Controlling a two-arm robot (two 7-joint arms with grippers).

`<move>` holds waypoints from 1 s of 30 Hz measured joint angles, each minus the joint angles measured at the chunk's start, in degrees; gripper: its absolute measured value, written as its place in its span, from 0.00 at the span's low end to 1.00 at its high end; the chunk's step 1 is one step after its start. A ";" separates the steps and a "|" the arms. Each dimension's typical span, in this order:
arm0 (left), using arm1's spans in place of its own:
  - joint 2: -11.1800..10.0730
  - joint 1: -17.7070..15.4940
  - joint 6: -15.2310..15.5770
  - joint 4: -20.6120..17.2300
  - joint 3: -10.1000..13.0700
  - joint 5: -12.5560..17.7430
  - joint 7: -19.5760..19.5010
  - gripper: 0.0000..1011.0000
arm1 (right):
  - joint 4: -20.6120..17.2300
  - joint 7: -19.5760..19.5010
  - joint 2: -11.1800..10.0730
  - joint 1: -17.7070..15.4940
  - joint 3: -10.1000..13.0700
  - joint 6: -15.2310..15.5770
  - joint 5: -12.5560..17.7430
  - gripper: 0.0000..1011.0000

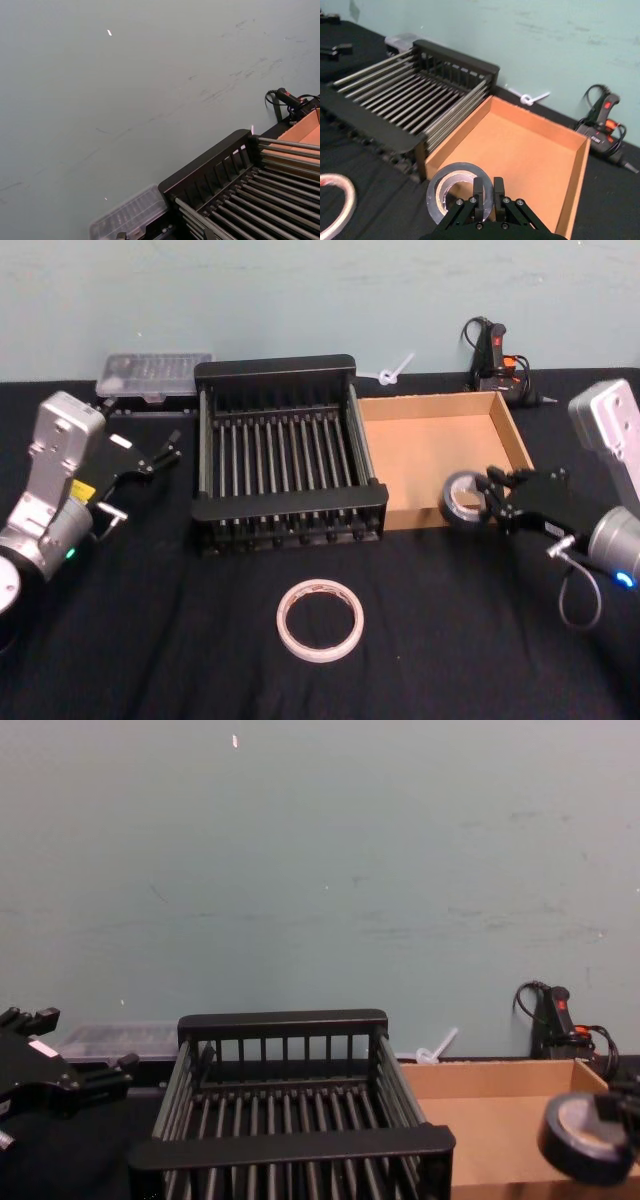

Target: Pick up the white tape and place it into the black box , Pick up the silver tape and place it into the brown box.

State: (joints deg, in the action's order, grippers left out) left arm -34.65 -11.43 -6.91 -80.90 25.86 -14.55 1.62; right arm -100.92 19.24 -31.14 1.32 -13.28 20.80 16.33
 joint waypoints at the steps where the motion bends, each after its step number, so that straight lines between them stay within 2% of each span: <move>1: 0.00 0.00 0.00 0.00 0.00 0.00 0.00 0.99 | 0.66 -0.08 0.36 0.91 -0.09 -0.16 -0.16 0.12; 8: 0.00 0.00 0.00 0.00 0.00 0.00 0.00 0.99 | 3.81 -0.35 2.07 4.83 -0.92 -1.00 -1.24 0.12; 18: 0.00 0.00 0.00 0.00 0.00 0.00 0.00 0.99 | 10.12 -1.40 5.63 10.80 -2.39 -2.89 -3.95 0.12; 30: 0.00 0.00 0.00 0.00 0.00 0.00 0.00 0.99 | 20.18 -1.82 9.68 18.05 -3.55 -5.18 -7.33 0.12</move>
State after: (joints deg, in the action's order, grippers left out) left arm -34.64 -11.43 -6.91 -80.90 25.86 -14.55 1.62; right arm -80.74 17.42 -21.47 19.37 -16.83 15.62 9.00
